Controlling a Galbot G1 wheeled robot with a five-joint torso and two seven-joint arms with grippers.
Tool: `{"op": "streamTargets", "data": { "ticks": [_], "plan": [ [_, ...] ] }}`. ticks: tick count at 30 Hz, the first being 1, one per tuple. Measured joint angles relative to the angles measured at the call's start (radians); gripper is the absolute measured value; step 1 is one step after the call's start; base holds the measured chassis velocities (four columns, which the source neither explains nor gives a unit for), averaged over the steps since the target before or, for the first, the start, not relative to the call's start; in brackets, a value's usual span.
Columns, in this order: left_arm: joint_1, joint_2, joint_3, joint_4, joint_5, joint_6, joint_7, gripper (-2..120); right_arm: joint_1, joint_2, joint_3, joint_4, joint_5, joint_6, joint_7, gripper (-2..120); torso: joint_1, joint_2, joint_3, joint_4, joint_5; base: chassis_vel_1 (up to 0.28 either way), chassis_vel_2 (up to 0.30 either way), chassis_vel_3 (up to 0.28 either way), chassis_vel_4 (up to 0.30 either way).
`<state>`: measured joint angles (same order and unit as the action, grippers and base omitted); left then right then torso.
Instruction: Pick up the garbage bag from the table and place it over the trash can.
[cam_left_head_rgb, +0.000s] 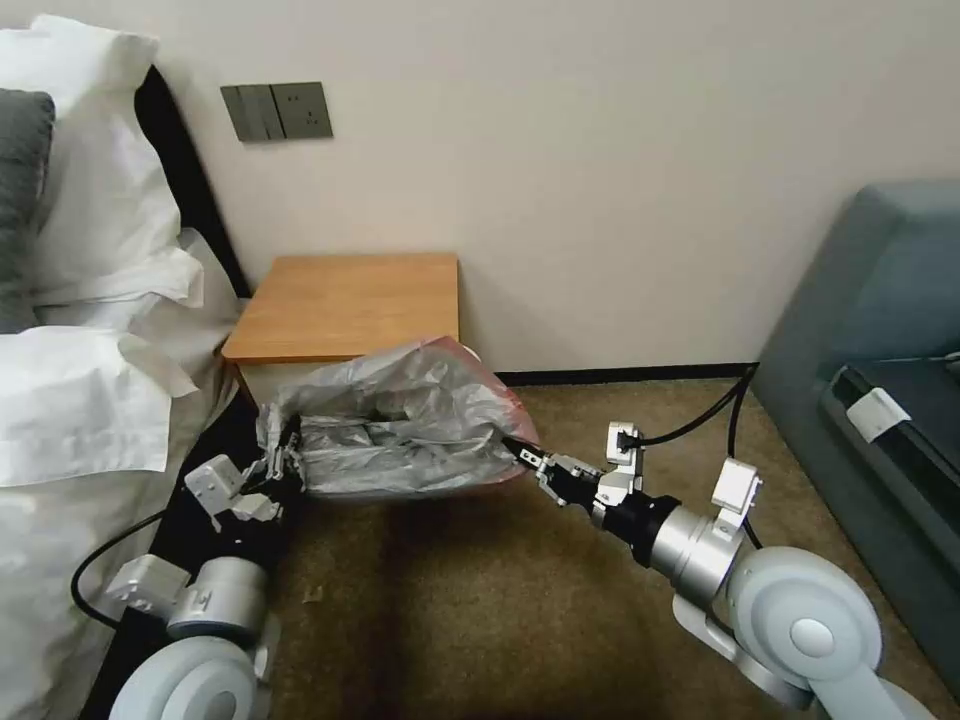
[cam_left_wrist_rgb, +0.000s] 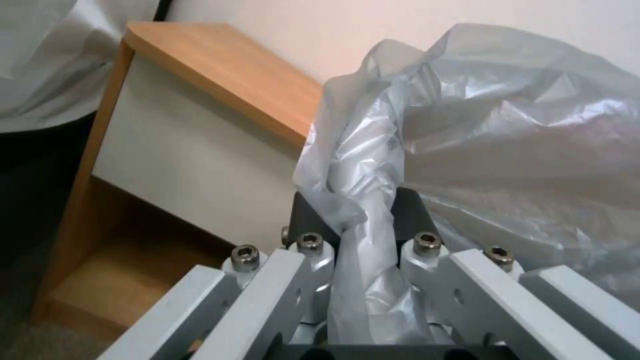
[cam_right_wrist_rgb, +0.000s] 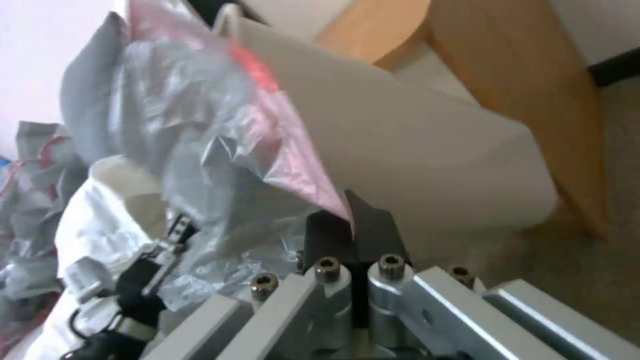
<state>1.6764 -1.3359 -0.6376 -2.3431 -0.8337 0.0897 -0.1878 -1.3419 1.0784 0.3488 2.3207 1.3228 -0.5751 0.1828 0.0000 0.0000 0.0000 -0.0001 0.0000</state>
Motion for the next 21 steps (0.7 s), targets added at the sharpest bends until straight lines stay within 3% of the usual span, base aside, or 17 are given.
{"op": "streamTargets", "data": {
  "ticks": [12,20,21],
  "plan": [
    [0.023,-0.001,0.0,-0.017,0.001,0.014,0.06,8,0.066,-0.006,-0.029,-0.107,-0.045,0.01,-0.035,0,0.0,0.0,0.0,0.0001,0.0001,0.0,0.0,0.0,0.0],
    [0.022,0.001,-0.001,-0.019,0.0,0.016,0.065,8,0.059,-0.019,-0.032,-0.136,-0.111,0.0,-0.069,0,0.0,0.0,0.0,0.0001,0.0,0.0,0.0,0.0,0.0],
    [0.019,0.001,-0.002,-0.015,0.0,0.016,0.065,8,0.045,-0.022,-0.028,-0.126,-0.136,0.0,-0.075,7,0.0,0.0,0.0,0.0001,0.0002,0.0,0.0,0.0,0.0]
  ]
}}
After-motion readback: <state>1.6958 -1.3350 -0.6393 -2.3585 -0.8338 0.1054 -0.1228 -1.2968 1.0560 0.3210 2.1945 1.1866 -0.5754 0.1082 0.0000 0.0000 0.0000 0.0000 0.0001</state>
